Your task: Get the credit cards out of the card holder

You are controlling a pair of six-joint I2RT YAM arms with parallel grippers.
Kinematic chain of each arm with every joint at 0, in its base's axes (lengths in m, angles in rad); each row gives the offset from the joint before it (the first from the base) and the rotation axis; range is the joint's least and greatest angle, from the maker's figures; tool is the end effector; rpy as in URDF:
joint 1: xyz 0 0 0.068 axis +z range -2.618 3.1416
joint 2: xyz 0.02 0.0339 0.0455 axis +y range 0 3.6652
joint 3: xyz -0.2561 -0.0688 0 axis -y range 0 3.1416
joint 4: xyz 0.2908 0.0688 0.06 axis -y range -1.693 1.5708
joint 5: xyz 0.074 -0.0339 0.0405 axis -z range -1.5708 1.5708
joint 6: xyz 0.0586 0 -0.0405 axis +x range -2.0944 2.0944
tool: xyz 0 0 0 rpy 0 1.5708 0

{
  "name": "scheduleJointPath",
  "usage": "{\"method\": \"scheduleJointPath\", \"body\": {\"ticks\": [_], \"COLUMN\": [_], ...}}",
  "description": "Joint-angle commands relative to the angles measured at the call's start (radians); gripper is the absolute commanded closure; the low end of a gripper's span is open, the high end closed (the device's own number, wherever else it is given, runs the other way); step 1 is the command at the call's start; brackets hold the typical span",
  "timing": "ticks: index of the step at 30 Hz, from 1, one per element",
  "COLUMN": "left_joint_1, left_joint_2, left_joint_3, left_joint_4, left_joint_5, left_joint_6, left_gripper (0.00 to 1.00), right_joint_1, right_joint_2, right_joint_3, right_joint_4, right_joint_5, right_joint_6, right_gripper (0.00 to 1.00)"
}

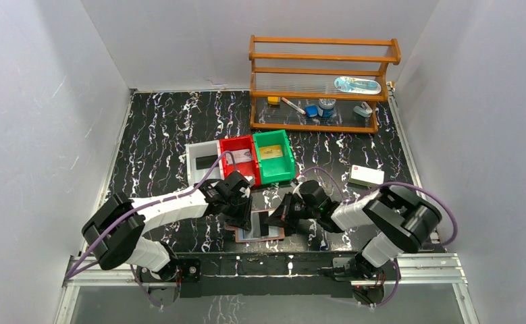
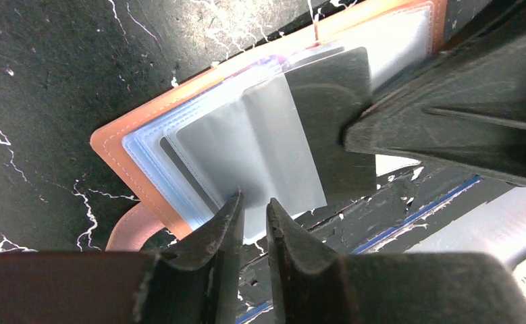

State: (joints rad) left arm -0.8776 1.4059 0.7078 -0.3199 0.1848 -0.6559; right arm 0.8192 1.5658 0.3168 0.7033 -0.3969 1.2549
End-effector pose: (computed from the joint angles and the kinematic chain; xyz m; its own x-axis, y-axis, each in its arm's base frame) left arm 0.1888 -0.2441 0.1132 -0.9297 0.1810 -0.3207 0.3164 0.8382 -0.4442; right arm 0.1726 0.2179 0.0462 -0.9650 0.2513 -0.0748 0.0574 0.4811 0.8748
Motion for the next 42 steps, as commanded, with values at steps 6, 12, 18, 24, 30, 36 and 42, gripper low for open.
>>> {"method": "scheduleJointPath", "body": {"ticks": [6,12,18,24,30,36,42], "left_joint_1": [-0.002,-0.002,0.0,0.004,0.011,0.013,0.013], "left_joint_2": [-0.09,-0.168,-0.291,-0.438,-0.51,-0.513,-0.509], "left_joint_3": [-0.021,-0.031,-0.045,-0.061,-0.047,-0.041,-0.038], "left_joint_4": [-0.068,-0.05,-0.043,-0.048,-0.018,0.016,0.061], "left_joint_5": [-0.123,-0.156,-0.234,-0.326,-0.327,-0.305,-0.216], "left_joint_6": [-0.03,-0.046,-0.068,-0.077,-0.026,-0.041,-0.022], "left_gripper": [0.71,0.56,0.49,0.11,0.02,0.02,0.03], "right_joint_1": [-0.021,-0.025,-0.025,-0.025,-0.025,-0.025,-0.025], "right_joint_2": [-0.235,-0.377,-0.542,-0.641,-0.691,-0.712,-0.732], "right_joint_3": [-0.007,0.016,0.018,0.018,-0.035,-0.073,-0.096], "right_joint_4": [-0.304,-0.405,-0.484,-0.465,-0.302,-0.184,-0.132], "right_joint_5": [0.131,0.155,0.262,0.271,0.233,0.214,0.186], "right_joint_6": [-0.113,-0.156,-0.215,-0.236,-0.233,-0.217,-0.186], "right_gripper": [1.0,1.0,1.0,1.0,1.0,1.0,1.0]}}
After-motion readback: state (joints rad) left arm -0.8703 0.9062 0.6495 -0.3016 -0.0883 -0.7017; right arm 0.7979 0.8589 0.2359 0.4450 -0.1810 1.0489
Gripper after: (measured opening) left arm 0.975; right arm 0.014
